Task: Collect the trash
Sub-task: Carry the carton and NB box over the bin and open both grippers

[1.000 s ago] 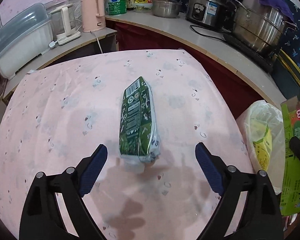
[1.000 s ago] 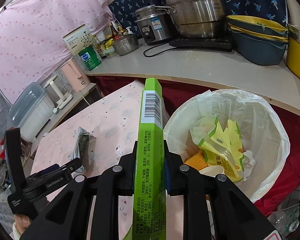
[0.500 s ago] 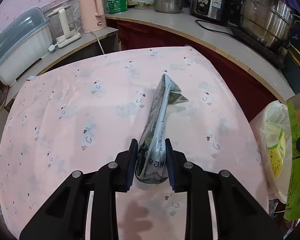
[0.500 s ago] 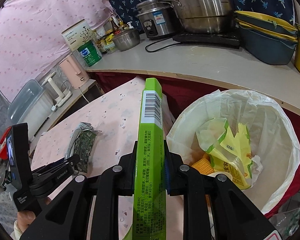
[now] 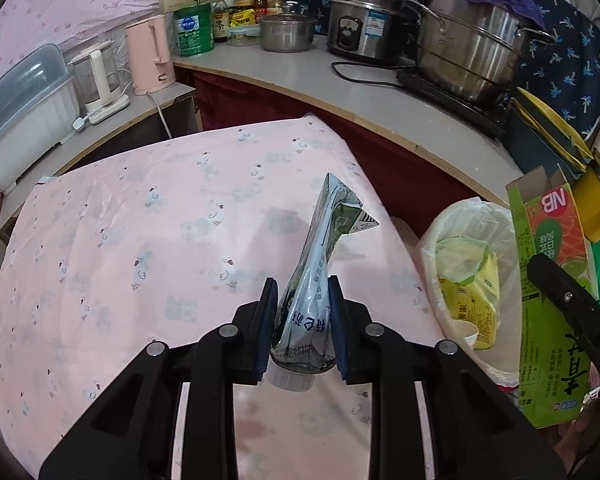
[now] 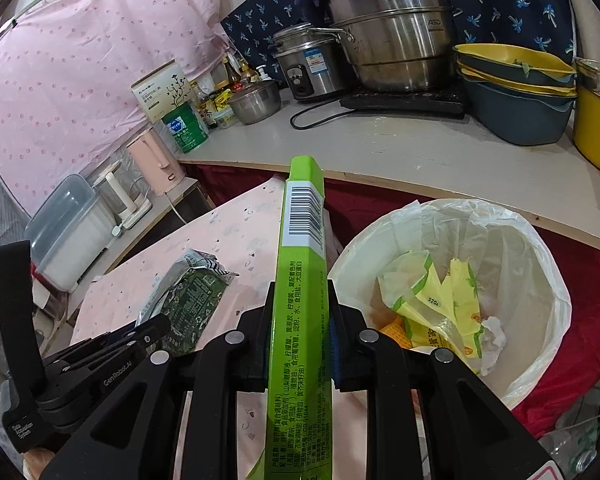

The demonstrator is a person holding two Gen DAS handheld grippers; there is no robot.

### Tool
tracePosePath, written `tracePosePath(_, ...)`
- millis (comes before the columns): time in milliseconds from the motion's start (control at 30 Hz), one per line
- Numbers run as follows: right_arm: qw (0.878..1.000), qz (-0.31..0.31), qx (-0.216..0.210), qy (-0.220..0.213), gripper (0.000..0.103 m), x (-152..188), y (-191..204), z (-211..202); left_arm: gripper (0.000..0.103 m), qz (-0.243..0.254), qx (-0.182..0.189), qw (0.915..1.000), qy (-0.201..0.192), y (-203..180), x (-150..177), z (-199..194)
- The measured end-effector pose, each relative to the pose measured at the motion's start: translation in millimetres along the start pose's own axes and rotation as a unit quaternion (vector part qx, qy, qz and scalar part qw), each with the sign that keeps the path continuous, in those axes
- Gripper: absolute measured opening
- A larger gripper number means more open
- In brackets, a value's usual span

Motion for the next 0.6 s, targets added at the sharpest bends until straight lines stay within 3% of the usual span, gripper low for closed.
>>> tracePosePath(600, 0.997, 0.056, 0.052, -0.031, 0.02, 10, -91, -51, 0.024, 0.088, 0.075, 0.9932, 0.01, -130, 30, -22)
Point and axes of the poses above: each gripper's, at about its wrist camera, not at the fingertips, and z roughly the way its jaws point, y to its left, x to its underside, the point moved 10 cm from there along z, roughly the way its jaws point, and after that the axes turned 12 degrees about -z, right-handed, at the moved point
